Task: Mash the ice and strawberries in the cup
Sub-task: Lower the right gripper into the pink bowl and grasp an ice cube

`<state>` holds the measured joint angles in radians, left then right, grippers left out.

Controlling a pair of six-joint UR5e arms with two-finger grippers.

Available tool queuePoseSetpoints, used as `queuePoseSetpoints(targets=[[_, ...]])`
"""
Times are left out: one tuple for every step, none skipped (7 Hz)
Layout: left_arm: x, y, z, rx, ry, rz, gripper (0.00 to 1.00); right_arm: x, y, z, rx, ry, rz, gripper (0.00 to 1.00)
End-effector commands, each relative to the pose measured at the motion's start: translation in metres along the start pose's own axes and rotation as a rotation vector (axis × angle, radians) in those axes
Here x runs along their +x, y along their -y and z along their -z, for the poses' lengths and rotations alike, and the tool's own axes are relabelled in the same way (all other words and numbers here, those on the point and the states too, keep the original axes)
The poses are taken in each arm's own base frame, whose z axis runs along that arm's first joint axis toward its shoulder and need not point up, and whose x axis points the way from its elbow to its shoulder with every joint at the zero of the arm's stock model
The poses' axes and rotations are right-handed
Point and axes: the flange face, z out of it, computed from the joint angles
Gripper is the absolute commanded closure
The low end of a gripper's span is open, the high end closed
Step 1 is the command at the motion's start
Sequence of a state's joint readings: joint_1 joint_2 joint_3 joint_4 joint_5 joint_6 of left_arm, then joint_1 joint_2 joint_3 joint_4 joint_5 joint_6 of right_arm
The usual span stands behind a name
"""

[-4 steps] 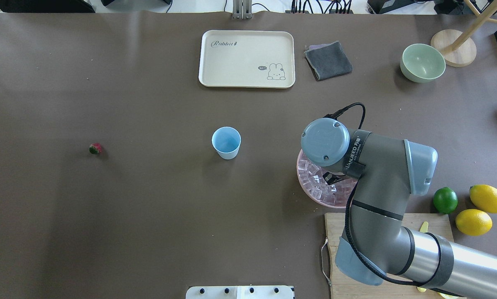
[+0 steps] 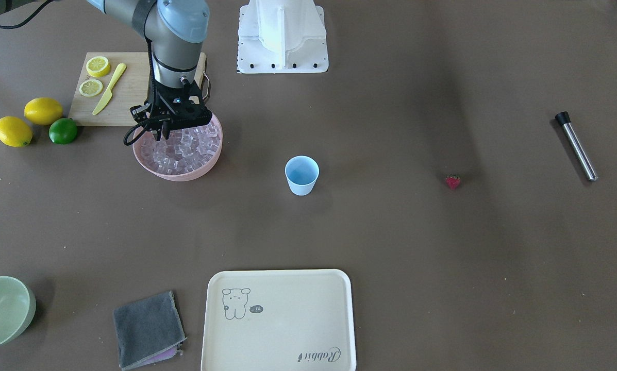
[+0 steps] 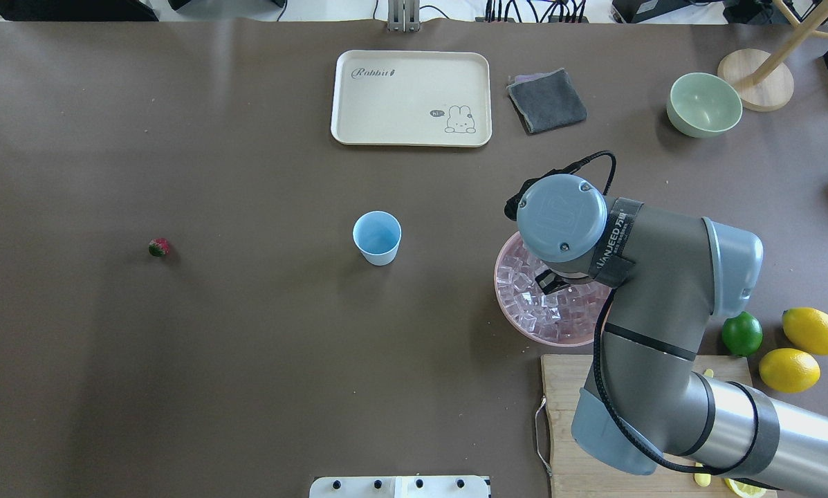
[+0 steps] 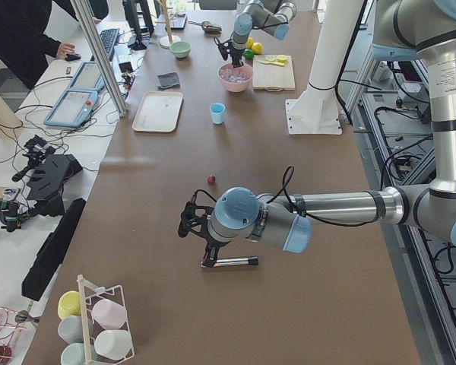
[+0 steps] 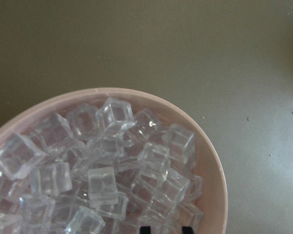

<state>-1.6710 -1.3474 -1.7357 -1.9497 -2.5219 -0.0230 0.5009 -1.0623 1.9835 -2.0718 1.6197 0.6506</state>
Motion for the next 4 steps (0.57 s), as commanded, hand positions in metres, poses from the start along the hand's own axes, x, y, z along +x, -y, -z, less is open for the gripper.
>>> queuePoseSetpoints(targets=[[-0.001, -0.001, -0.001, -0.002, 0.0, 0.002, 0.01, -0.008, 0.013, -0.001, 0.091, 0.07, 0.004, 0.23], [0.0, 0.0, 0.0, -0.001, 0.0, 0.001, 0.01, -0.009, 0.017, -0.005, 0.148, 0.108, 0.004, 0.19], [-0.002, -0.001, -0.001, -0.004, 0.0, 0.005, 0.01, -0.016, 0.027, -0.033, 0.153, 0.115, 0.008, 0.21], [-0.002, -0.001, -0.001, -0.003, 0.0, 0.005, 0.01, -0.013, 0.026, -0.033, 0.161, 0.122, 0.006, 0.24]])
